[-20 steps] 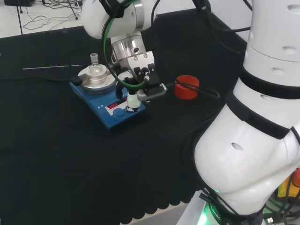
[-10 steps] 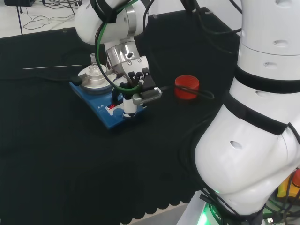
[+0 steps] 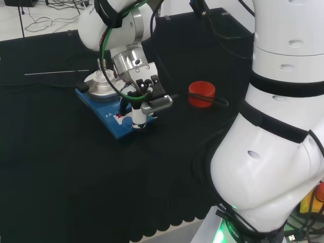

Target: Turn on the heater.

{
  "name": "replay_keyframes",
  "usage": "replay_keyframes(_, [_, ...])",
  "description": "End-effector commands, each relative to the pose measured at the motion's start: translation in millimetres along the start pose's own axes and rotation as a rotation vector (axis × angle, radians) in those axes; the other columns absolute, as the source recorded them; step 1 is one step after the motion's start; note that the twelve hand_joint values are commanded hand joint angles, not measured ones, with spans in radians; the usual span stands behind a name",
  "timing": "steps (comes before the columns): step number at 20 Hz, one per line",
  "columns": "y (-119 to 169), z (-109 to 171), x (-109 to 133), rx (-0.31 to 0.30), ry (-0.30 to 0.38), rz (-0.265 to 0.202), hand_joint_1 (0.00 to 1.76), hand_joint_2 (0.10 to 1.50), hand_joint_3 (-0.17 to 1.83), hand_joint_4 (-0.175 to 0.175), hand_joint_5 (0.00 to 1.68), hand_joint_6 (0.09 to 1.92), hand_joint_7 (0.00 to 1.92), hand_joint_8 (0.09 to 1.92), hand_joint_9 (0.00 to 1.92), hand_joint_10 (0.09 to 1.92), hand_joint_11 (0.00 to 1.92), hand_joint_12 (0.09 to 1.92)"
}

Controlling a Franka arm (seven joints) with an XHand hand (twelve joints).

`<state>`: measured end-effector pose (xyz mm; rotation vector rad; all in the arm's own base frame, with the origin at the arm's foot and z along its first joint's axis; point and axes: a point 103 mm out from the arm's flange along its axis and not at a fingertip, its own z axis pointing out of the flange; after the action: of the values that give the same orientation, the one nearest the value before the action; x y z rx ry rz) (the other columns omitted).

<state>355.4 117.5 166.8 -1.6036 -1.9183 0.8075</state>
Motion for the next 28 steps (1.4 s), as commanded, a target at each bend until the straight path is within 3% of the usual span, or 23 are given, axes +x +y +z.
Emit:
replay_keyframes(1, [2.0,1.3,-6.4,0.01,0.003,0.008,1.39,0.69,0.97,-0.029,0.28,0.18,1.45,1.52,1.61,1.42,1.21,1.29])
replay_keyframes(28, [15.2,6.9,-13.5,0.051,-0.005,0.023,1.39,0.68,0.99,-0.032,0.34,0.17,1.46,1.53,1.61,1.42,1.21,1.29])
